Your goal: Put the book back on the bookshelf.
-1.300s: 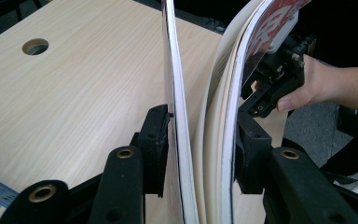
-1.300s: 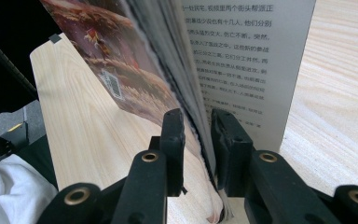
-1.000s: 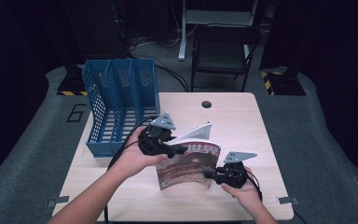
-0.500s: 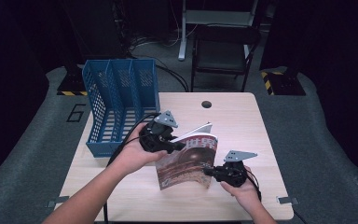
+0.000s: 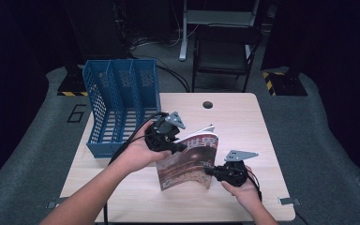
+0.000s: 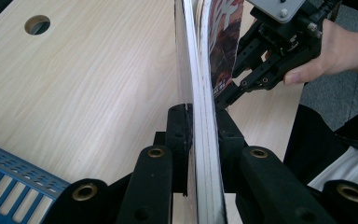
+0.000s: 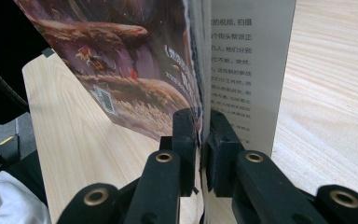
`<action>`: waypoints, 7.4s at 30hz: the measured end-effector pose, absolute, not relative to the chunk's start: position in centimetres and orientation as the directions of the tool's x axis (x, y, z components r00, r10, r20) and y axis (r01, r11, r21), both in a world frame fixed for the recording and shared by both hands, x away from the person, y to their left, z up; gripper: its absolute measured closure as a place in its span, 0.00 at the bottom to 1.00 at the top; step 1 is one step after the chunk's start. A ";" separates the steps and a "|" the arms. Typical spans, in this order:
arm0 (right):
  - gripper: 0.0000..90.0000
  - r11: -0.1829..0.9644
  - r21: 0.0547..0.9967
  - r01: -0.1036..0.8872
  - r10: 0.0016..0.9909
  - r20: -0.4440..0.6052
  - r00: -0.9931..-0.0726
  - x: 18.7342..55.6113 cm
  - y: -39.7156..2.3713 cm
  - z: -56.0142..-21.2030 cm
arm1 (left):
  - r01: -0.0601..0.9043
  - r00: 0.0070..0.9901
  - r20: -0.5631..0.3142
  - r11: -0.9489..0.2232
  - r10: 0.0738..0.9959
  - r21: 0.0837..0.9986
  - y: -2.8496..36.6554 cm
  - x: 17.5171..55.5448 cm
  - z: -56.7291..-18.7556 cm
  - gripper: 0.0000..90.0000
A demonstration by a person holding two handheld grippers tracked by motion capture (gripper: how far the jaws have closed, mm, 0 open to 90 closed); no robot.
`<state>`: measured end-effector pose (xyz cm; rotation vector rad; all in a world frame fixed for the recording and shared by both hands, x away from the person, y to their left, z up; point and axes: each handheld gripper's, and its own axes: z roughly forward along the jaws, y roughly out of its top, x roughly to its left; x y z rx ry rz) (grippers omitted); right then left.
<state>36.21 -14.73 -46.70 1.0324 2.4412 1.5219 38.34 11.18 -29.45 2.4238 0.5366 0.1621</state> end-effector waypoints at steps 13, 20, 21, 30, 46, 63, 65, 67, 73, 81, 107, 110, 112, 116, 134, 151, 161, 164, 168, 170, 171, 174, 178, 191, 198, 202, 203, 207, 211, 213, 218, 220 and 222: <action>0.92 0.272 0.822 0.501 0.581 0.275 -0.766 36.3 -14.8 -46.7 | 0.334 0.911 -0.006 -0.730 0.412 0.597 10.7 38.5 -29.9 0.90; 0.92 0.268 0.826 0.496 0.583 0.271 -0.766 36.5 -14.7 -46.8 | 0.316 0.919 0.010 -0.751 0.394 0.579 10.5 38.4 -29.7 0.93; 0.92 0.268 0.826 0.496 0.583 0.271 -0.766 36.5 -14.7 -46.8 | 0.316 0.919 0.010 -0.751 0.394 0.579 10.5 38.4 -29.7 0.93; 0.91 0.261 0.826 0.499 0.583 0.276 -0.764 36.7 -14.8 -46.9 | 0.292 0.924 0.040 -0.769 0.380 0.569 10.2 38.3 -29.6 0.93; 0.94 0.269 0.829 0.490 0.564 0.276 -0.778 36.7 -14.9 -46.9 | 0.271 0.924 0.084 -0.794 0.372 0.544 9.7 38.2 -29.2 0.94; 0.93 0.230 0.855 0.465 0.564 0.272 -0.779 36.6 -15.3 -46.0 | 0.244 0.920 0.140 -0.814 0.366 0.527 9.1 38.0 -27.4 0.94; 0.87 0.212 0.863 0.459 0.575 0.269 -0.772 36.6 -15.5 -46.0 | 0.244 0.917 0.143 -0.809 0.372 0.535 9.2 38.0 -26.7 0.94; 0.79 0.198 0.862 0.467 0.607 0.267 -0.749 36.6 -15.8 -45.9 | 0.243 0.920 0.135 -0.808 0.367 0.537 9.3 38.1 -26.0 0.94; 0.70 0.184 0.852 0.490 0.639 0.275 -0.719 36.9 -16.4 -46.3 | 0.244 0.912 0.154 -0.803 0.381 0.543 9.4 38.2 -24.5 0.94; 0.62 0.196 0.852 0.486 0.667 0.248 -0.703 37.1 -16.6 -46.6 | 0.264 0.894 0.159 -0.780 0.418 0.568 10.3 38.5 -22.3 0.94; 0.63 0.232 0.830 0.508 0.672 0.241 -0.700 37.0 -16.3 -47.3 | 0.308 0.874 0.153 -0.771 0.460 0.558 10.4 38.8 -20.2 0.94; 0.63 0.227 0.833 0.504 0.670 0.241 -0.702 37.0 -16.4 -47.3 | 0.310 0.874 0.155 -0.775 0.460 0.551 10.4 38.7 -20.4 0.94; 0.64 0.221 0.833 0.508 0.674 0.246 -0.697 37.0 -16.4 -47.3 | 0.314 0.872 0.154 -0.772 0.465 0.552 10.4 38.7 -20.5 0.94; 0.64 0.231 0.832 0.504 0.671 0.239 -0.702 37.0 -16.4 -47.3 | 0.326 0.873 0.129 -0.761 0.470 0.561 10.7 38.8 -20.5 0.94; 0.64 0.227 0.827 0.514 0.676 0.246 -0.694 37.0 -16.3 -47.4 | 0.389 0.832 0.111 -0.714 0.543 0.582 12.5 39.3 -18.6 0.94; 0.63 0.228 0.822 0.522 0.678 0.251 -0.691 36.9 -16.2 -47.4 | 0.444 0.789 0.094 -0.670 0.607 0.594 14.8 39.9 -17.4 0.94; 0.63 0.231 0.828 0.512 0.673 0.244 -0.698 37.0 -16.1 -47.6 | 0.493 0.742 0.084 -0.626 0.665 0.604 17.2 40.7 -16.6 0.94; 0.63 0.228 0.826 0.515 0.672 0.249 -0.697 37.0 -16.2 -47.5 | 0.509 0.723 0.087 -0.613 0.686 0.605 18.4 41.1 -16.3 0.94; 0.63 0.222 0.827 0.516 0.677 0.250 -0.692 37.0 -16.1 -47.5 | 0.525 0.708 0.082 -0.600 0.702 0.603 19.1 41.3 -16.2 0.94; 0.63 0.225 0.827 0.515 0.675 0.248 -0.695 37.0 -16.1 -47.5 | 0.534 0.697 0.080 -0.590 0.713 0.606 19.7 41.5 -16.1 0.94; 0.63 0.226 0.826 0.516 0.676 0.249 -0.694 37.0 -16.1 -47.5 | 0.542 0.688 0.074 -0.578 0.722 0.610 20.0 41.6 -16.1 0.94; 0.63 0.225 0.828 0.513 0.675 0.246 -0.695 37.0 -16.1 -47.6 | 0.563 0.664 0.065 -0.555 0.745 0.612 20.9 41.8 -16.1 0.94; 0.63 0.221 0.825 0.520 0.677 0.254 -0.691 37.0 -16.1 -47.5 | 0.587 0.640 0.064 -0.540 0.766 0.603 22.3 42.4 -16.0 0.94; 0.63 0.222 0.828 0.515 0.676 0.250 -0.693 37.0 -16.0 -47.6 | 0.666 0.524 0.026 -0.429 0.852 0.611 26.2 43.8 -16.3 0.94; 0.63 0.224 0.828 0.513 0.677 0.246 -0.694 37.0 -16.0 -47.6 | 0.697 0.469 0.028 -0.389 0.883 0.602 27.9 44.5 -16.8 0.94; 0.63 0.225 0.829 0.513 0.677 0.246 -0.694 37.0 -16.0 -47.6 | 0.715 0.433 0.018 -0.355 0.901 0.602 28.9 44.9 -17.0 0.94; 0.63 0.223 0.828 0.515 0.676 0.249 -0.694 37.0 -16.0 -47.6 | 0.721 0.422 0.012 -0.343 0.907 0.602 29.1 45.0 -17.1 0.94; 0.63 0.223 0.828 0.515 0.676 0.249 -0.694 37.0 -16.0 -47.6 | 0.741 0.392 0.008 -0.321 0.920 0.590 30.0 45.3 -17.2 0.94; 0.63 0.224 0.828 0.514 0.678 0.247 -0.693 37.0 -16.0 -47.6 | 0.748 0.361 0.000 -0.290 0.933 0.597 30.6 45.5 -17.5 0.94; 0.63 0.221 0.828 0.515 0.676 0.250 -0.693 37.0 -16.0 -47.6 | 0.753 0.343 -0.007 -0.271 0.939 0.600 30.9 45.6 -17.6 0.94; 0.63 0.224 0.827 0.516 0.676 0.250 -0.693 37.0 -16.0 -47.6 | 0.764 0.321 -0.013 -0.251 0.947 0.594 31.4 46.0 -17.8 0.94; 0.63 0.227 0.825 0.518 0.675 0.250 -0.694 37.0 -16.0 -47.6 | 0.765 0.314 -0.014 -0.244 0.949 0.596 31.5 46.1 -18.0 0.94; 0.63 0.223 0.827 0.516 0.677 0.250 -0.693 37.0 -15.9 -47.6 | 0.768 0.302 -0.017 -0.233 0.953 0.597 31.5 46.2 -18.1 0.94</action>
